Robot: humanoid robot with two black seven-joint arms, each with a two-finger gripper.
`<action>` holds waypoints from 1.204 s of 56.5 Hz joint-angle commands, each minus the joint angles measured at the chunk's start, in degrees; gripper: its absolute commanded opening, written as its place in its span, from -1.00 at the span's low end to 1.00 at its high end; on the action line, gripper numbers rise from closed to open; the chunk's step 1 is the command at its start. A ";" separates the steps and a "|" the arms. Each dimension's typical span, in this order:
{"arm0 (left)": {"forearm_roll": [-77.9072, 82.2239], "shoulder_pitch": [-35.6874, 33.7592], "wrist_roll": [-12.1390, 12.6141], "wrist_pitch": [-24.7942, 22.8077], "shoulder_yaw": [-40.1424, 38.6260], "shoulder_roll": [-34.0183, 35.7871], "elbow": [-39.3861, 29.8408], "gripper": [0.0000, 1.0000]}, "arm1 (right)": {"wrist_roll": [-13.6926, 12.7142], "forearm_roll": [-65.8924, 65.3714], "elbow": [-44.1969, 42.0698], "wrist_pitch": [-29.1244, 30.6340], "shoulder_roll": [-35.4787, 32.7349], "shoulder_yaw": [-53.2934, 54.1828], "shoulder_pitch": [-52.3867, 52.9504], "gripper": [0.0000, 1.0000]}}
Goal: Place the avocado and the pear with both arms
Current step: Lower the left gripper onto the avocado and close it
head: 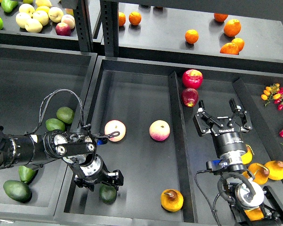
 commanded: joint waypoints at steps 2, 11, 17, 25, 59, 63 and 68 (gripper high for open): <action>-0.58 0.01 0.00 0.00 -0.26 0.00 -0.06 0.63 | -0.01 0.01 0.03 0.00 0.00 0.00 -0.01 0.99; -0.67 0.01 0.00 0.00 -0.79 0.00 -0.15 0.59 | -0.01 -0.08 -0.06 0.00 0.00 0.00 -0.01 0.99; -0.67 0.01 0.00 0.00 -1.32 0.00 -0.06 0.56 | -0.01 -0.08 -0.06 0.00 0.00 0.00 -0.01 0.99; -0.93 0.18 0.00 0.00 -1.67 0.00 -0.24 0.53 | -0.01 -0.08 -0.06 0.00 0.00 0.00 -0.01 0.99; -2.95 2.03 0.00 0.00 -1.76 0.00 0.46 0.19 | -0.01 -0.08 -0.14 0.00 0.00 -0.09 -0.01 0.99; -3.13 2.03 0.00 0.00 -1.76 0.00 0.82 0.15 | -0.01 -0.08 -0.14 0.00 0.00 -0.09 -0.01 0.99; -3.30 2.03 0.00 0.00 -1.76 0.00 0.99 0.09 | -0.01 -0.08 -0.14 0.00 0.00 -0.09 -0.01 0.99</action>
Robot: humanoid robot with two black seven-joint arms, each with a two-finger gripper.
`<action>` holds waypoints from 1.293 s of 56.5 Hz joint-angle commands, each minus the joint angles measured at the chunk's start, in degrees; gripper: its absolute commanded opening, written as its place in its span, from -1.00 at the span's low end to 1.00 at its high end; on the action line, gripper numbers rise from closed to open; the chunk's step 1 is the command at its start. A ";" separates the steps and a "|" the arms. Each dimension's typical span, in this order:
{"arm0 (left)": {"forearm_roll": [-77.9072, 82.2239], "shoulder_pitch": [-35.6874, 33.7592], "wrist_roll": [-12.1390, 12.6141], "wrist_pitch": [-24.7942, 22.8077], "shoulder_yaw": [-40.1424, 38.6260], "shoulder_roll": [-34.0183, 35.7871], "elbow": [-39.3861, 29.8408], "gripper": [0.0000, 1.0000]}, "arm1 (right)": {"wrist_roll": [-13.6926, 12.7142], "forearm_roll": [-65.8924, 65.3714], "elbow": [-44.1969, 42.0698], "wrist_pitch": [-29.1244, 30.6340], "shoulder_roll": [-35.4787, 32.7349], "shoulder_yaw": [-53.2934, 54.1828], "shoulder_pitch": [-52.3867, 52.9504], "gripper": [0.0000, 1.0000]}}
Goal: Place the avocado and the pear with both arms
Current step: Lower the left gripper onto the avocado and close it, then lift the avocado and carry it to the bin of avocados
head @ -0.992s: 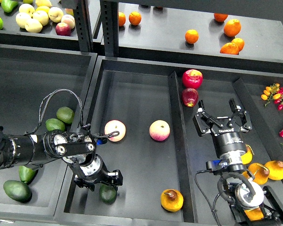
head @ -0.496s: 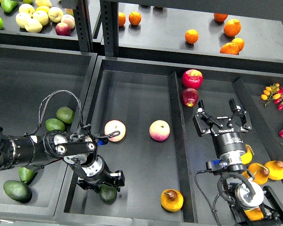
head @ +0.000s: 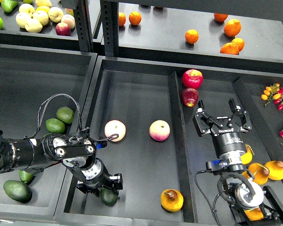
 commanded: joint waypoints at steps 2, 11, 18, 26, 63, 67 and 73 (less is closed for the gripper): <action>-0.52 0.00 0.01 0.01 0.01 0.00 0.29 0.06 | 0.00 0.00 -0.17 0.00 0.00 0.00 -0.01 0.99; -2.89 -0.09 0.01 0.01 0.01 0.00 0.29 -0.17 | 0.00 0.08 -0.17 0.00 0.00 0.00 -0.01 0.99; -5.17 -0.35 0.01 0.01 0.01 0.00 0.29 -0.36 | 0.00 0.00 -0.17 0.00 0.00 0.00 -0.01 0.99; -5.44 -0.62 0.01 0.01 0.01 0.00 0.02 -0.41 | 0.00 0.00 -0.26 0.00 0.00 0.00 -0.01 0.99; -5.62 -9.05 0.01 0.01 -0.87 5.45 -7.97 -0.44 | 0.00 0.00 -0.26 0.00 0.00 0.00 -0.01 0.99; -5.53 -9.84 0.01 0.01 -0.96 8.34 -9.29 -0.44 | 0.00 0.00 -0.26 0.00 0.00 0.00 -0.01 0.99; -5.53 -10.72 0.01 0.01 -1.57 12.56 -11.14 -0.44 | 0.00 0.00 -0.26 0.00 0.00 -0.09 -0.01 0.99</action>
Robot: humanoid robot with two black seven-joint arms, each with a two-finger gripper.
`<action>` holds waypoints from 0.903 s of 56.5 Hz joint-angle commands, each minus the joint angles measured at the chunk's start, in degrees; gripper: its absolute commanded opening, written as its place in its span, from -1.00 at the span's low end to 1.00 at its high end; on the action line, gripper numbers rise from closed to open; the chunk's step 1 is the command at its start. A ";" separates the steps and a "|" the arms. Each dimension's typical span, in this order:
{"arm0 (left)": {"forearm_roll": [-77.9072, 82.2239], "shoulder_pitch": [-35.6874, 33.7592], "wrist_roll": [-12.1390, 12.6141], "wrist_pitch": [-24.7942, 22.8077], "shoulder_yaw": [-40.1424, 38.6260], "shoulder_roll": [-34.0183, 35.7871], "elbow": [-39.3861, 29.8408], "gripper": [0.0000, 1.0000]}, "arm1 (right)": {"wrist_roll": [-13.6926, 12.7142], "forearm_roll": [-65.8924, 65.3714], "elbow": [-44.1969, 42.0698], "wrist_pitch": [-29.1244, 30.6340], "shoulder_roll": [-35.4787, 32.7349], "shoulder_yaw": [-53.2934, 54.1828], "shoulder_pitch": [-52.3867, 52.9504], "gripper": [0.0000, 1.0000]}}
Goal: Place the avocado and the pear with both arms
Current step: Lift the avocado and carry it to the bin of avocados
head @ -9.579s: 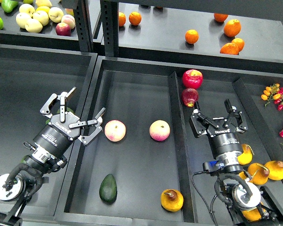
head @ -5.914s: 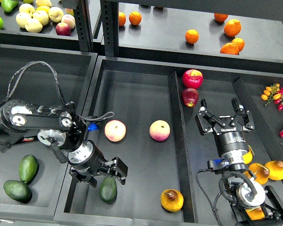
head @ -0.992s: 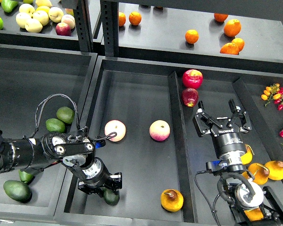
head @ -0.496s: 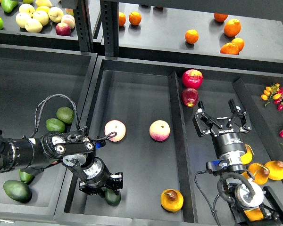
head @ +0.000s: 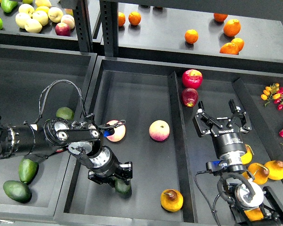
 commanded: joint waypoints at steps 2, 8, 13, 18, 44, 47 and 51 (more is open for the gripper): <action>0.05 -1.26 0.00 -0.01 -0.91 5.69 -2.65 -0.44 | 0.02 -0.01 0.00 0.00 0.00 -0.27 0.00 0.99; 0.23 -2.14 0.00 -0.01 -1.52 9.47 -3.62 -0.44 | 0.02 -0.01 0.00 0.00 0.00 -0.27 0.00 0.99; 0.49 -2.23 0.00 -0.01 -1.96 11.67 -3.62 -0.44 | -0.07 -0.01 0.00 0.00 0.00 -0.27 0.00 0.99; 0.49 -2.14 0.00 -0.01 -2.31 13.25 -3.62 -0.44 | -0.07 -0.01 0.00 0.00 0.00 -0.36 0.00 0.99; 0.85 -1.09 0.00 -0.01 -2.31 22.48 -5.29 -0.44 | -0.07 -0.10 0.09 0.00 0.00 -0.36 0.00 0.99; 1.28 -0.21 0.00 -0.01 -2.40 23.27 -5.37 -0.44 | -0.07 -0.18 0.09 0.00 0.00 -0.36 0.00 0.99; 2.69 1.20 0.00 -0.01 -2.75 23.80 -5.64 -0.44 | -0.07 -0.10 0.09 0.00 0.00 -0.36 0.00 0.99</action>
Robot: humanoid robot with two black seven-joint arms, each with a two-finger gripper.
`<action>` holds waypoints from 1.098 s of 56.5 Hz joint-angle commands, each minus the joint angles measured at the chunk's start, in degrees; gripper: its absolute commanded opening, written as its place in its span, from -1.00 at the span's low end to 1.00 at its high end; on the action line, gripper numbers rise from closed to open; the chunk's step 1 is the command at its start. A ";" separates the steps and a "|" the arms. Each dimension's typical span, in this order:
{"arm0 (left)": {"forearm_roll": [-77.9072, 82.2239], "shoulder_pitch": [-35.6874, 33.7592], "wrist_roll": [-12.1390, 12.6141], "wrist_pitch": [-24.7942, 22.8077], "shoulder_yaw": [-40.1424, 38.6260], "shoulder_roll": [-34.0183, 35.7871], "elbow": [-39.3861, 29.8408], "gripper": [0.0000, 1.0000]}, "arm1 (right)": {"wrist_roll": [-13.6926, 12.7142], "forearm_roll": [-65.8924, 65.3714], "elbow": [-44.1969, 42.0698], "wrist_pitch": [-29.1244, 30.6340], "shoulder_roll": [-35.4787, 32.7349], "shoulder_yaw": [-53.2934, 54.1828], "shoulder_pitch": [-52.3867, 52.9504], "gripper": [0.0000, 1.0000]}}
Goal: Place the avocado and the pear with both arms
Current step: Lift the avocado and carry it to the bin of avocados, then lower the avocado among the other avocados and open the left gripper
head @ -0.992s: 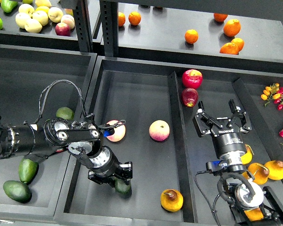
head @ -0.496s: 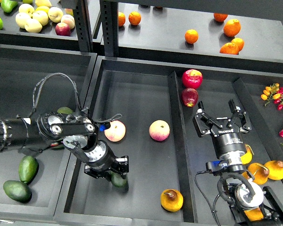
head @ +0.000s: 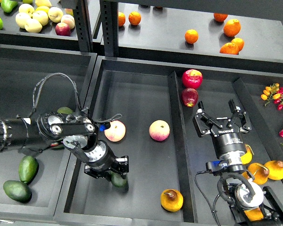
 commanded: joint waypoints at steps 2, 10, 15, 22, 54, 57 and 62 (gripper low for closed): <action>2.19 2.75 0.00 -0.01 -0.83 1.18 -0.38 -0.44 | 0.01 -0.07 -0.01 0.00 0.00 0.00 0.00 0.99; 4.39 4.95 0.00 -0.01 -2.32 1.45 -0.30 -0.43 | 0.01 0.02 0.07 0.00 0.00 0.00 0.00 0.99; 5.09 5.74 0.00 -0.01 -2.68 1.71 -0.12 -0.43 | 0.01 0.02 0.07 0.00 0.00 0.00 0.00 0.99; 5.53 6.36 0.00 -0.01 -2.68 1.71 0.32 -0.43 | 0.01 0.02 0.25 0.00 0.00 0.00 0.00 0.99; 8.34 10.40 0.00 -0.01 -3.91 0.74 1.99 -0.38 | 0.01 -0.07 0.25 0.00 0.00 0.00 0.00 0.99; 9.05 10.58 0.00 -0.01 -3.91 0.74 1.99 -0.37 | 0.01 -0.07 0.25 0.00 0.00 0.00 0.00 0.99; 9.75 10.84 0.00 -0.01 -3.99 0.74 2.16 -0.36 | 0.01 -0.07 0.25 0.00 0.00 0.00 0.00 0.99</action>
